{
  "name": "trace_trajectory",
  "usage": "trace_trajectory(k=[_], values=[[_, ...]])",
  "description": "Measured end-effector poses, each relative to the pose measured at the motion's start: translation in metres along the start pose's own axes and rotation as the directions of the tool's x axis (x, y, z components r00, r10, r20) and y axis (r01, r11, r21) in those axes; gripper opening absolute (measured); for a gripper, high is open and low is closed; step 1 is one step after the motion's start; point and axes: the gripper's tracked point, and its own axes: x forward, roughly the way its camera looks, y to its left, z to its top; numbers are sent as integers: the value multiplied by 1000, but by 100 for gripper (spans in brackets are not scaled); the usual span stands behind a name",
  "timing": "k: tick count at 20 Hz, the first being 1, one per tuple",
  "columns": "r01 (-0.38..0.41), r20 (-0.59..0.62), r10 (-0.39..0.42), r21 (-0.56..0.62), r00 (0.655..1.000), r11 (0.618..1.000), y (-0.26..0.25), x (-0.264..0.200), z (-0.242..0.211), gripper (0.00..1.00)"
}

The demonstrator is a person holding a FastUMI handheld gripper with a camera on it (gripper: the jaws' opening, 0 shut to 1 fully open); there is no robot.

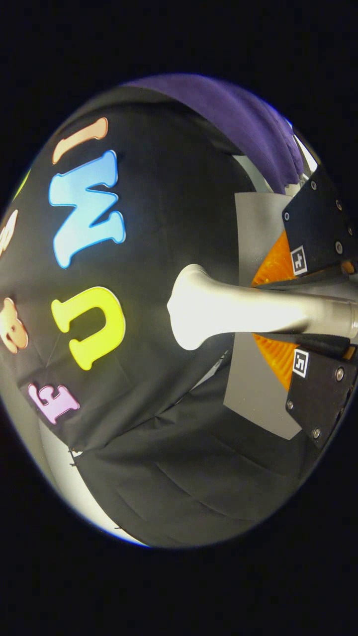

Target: Iron the clothes twice with a garment steamer, once on the left side and once on the right side.

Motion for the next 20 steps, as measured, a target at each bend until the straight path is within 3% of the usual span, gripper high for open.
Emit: trace_trajectory(k=[8, 20], values=[[-10, 64, 12, -36, 998, 999, 11, -94, -47, 37], [21, 98, -14, -77, 995, 997, 22, -194, -146, 37]])
